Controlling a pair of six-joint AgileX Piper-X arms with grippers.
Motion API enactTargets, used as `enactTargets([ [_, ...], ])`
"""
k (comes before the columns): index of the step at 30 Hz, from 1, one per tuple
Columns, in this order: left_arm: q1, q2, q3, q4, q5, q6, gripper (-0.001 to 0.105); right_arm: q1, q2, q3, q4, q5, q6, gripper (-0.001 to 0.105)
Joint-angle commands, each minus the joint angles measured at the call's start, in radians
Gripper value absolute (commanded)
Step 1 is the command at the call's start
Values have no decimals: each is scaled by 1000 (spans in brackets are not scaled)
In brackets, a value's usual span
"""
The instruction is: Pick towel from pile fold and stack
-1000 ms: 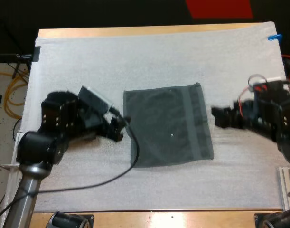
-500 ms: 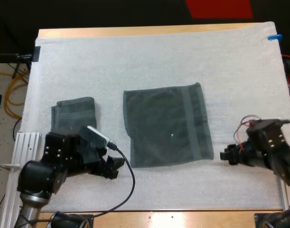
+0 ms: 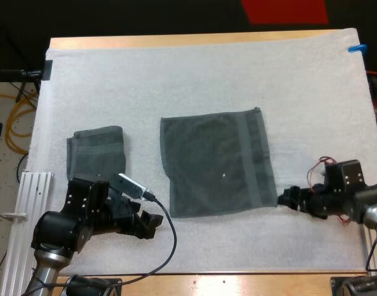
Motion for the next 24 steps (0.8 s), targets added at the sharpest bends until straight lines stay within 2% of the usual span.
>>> enactTargets([
  [1,-4,-5,0,-14,8,-4,64,-22,34,0,-65,-90,6,66],
  [5,-4,-5,0,-16,8,-4,64,-31,142,0,-169,-211,55,66],
  [9,-4,-5,0,-16,8,-4,64,-31,221,0,-217,-257,71,66],
  [13,-4,-5,0,-16,8,-4,64,-31,287,0,-256,-358,85,66],
  [20,-4,-5,0,-42,8,-4,64,-31,331,0,-261,-366,85,65],
  [23,-4,-5,0,-56,8,-4,64,-31,333,0,-261,-363,85,54],
  [24,-4,-5,0,-59,8,-4,64,-31,333,0,-261,-360,85,48],
])
